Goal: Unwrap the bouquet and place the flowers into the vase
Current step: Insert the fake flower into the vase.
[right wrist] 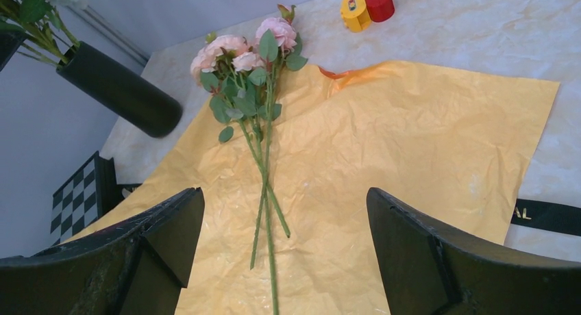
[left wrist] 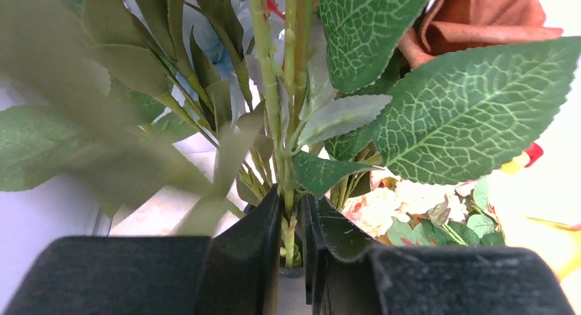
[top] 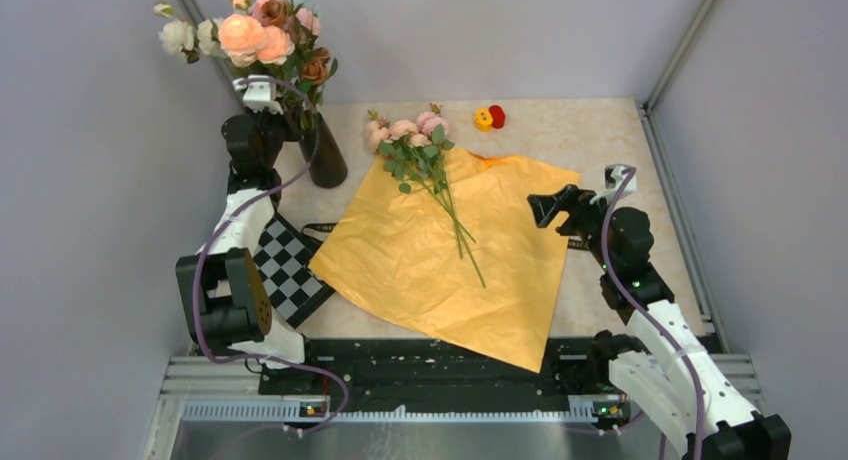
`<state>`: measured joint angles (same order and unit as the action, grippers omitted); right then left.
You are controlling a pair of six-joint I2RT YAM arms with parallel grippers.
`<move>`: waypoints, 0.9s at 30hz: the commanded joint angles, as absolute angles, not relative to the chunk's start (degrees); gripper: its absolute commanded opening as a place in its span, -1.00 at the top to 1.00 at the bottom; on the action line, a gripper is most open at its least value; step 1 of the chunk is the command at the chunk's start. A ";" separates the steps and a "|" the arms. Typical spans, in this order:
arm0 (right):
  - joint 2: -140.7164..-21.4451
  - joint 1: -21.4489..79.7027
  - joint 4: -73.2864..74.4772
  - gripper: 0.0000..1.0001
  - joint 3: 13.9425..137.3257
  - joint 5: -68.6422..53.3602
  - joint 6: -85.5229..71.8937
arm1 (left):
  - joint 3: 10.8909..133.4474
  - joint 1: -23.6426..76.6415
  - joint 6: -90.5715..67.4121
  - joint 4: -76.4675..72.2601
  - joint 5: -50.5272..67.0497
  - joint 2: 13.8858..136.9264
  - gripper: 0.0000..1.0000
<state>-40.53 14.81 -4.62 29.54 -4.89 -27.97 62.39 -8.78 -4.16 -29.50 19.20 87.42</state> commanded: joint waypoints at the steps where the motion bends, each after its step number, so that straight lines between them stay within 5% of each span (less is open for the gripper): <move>1: -39.68 13.92 -6.68 -0.80 29.09 -5.81 -28.47 | 62.14 -8.61 -3.40 -29.21 19.09 85.55 0.54; 27: -38.66 13.86 -8.09 -0.80 27.31 -7.36 -28.21 | 55.62 -8.39 -13.29 -27.00 22.62 76.56 -0.31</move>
<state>-39.70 14.81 -5.13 27.29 -6.63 -28.32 57.71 -8.58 -9.17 -25.19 20.91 80.40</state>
